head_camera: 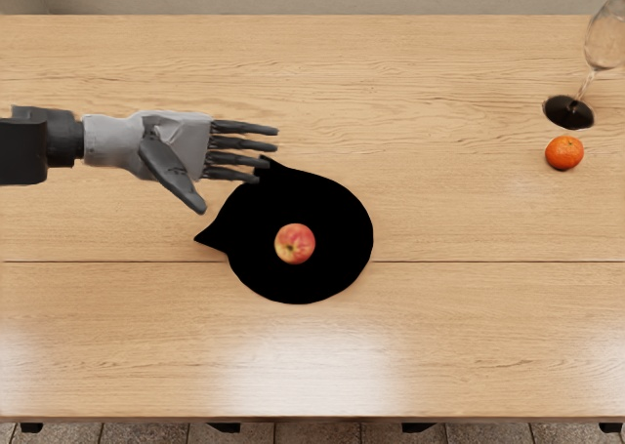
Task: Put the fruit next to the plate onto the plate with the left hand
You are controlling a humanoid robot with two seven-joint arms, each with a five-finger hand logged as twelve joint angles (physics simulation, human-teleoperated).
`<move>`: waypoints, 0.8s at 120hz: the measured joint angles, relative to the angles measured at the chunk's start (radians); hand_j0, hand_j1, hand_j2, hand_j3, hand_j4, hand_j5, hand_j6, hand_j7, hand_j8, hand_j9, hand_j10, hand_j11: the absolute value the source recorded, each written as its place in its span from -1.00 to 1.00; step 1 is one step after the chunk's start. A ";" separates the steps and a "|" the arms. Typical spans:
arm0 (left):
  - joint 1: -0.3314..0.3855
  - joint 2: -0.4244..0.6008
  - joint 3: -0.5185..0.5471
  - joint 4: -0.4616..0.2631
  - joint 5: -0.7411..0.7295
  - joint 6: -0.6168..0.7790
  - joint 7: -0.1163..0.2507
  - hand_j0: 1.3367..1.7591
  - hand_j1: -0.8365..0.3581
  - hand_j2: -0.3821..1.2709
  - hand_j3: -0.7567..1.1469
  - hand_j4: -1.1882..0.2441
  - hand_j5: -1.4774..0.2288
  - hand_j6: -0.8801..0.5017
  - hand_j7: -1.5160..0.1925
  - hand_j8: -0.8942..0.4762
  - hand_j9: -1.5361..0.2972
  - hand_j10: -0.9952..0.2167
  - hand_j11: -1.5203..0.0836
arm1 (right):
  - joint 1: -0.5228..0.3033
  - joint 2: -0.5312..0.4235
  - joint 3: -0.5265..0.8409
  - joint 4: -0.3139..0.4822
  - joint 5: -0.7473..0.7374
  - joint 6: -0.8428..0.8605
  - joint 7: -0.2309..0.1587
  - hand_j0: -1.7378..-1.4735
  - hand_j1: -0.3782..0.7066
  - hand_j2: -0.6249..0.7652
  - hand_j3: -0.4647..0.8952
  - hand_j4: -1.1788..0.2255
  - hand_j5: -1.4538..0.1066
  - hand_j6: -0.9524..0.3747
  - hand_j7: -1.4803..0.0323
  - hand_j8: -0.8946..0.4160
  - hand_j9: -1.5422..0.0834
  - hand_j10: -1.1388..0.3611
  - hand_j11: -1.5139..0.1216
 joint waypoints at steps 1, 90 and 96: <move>0.011 0.010 0.000 0.000 -0.013 0.000 0.000 0.52 0.91 -0.52 -0.20 0.60 0.67 0.23 0.71 0.26 0.62 0.58 0.83 | 0.000 0.000 0.000 0.000 0.000 0.000 0.000 -0.40 -0.92 -0.10 -0.32 0.66 0.84 0.42 0.94 0.35 0.88 0.50 0.83; 0.093 0.328 0.005 0.220 -0.268 -0.005 0.000 0.52 0.97 -0.54 -0.20 0.66 0.73 0.27 0.77 0.31 0.67 0.64 0.89 | -0.001 0.000 0.001 -0.001 0.000 0.000 0.000 -0.40 -0.92 -0.10 -0.32 0.66 0.84 0.42 0.94 0.35 0.88 0.50 0.83; 0.094 0.328 0.005 0.221 -0.268 -0.005 0.000 0.52 0.97 -0.54 -0.20 0.66 0.73 0.27 0.77 0.31 0.67 0.64 0.89 | -0.001 0.000 0.001 -0.001 0.000 0.000 0.000 -0.40 -0.92 -0.10 -0.32 0.66 0.84 0.42 0.94 0.35 0.88 0.50 0.83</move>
